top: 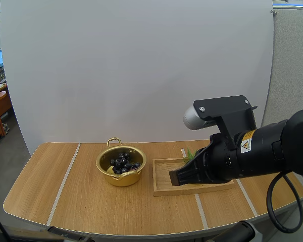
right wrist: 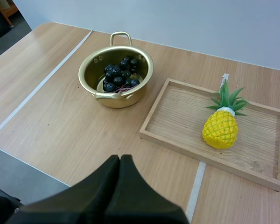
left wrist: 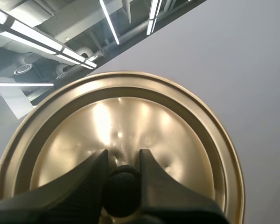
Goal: Open the pot, put the grape inside, and close it
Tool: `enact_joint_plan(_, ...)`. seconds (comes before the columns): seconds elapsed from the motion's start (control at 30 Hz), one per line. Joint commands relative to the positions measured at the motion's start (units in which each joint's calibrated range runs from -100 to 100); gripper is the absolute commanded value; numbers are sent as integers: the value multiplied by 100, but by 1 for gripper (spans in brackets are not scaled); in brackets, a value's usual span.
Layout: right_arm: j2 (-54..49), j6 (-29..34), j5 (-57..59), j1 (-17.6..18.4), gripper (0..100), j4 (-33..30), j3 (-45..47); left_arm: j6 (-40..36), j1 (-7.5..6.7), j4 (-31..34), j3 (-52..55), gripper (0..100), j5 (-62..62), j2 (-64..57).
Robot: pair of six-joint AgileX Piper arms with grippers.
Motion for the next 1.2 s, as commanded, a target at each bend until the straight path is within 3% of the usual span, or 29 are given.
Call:
enact_joint_plan(0.0,-45,10,-241,-20,0,-15,15,-321,-9,39,180,0,163,207)
enact_joint_plan(0.33,-45,10,-499,-28,0,-136,15,-582,-9,151,1264,0,163,223)
enact_joint_plan(0.63,-45,10,-369,-28,0,-145,15,-491,-9,119,3018,0,163,147)
enact_joint_plan(1.17,-45,10,-352,-28,0,-145,15,605,-9,-1244,6420,0,163,147)
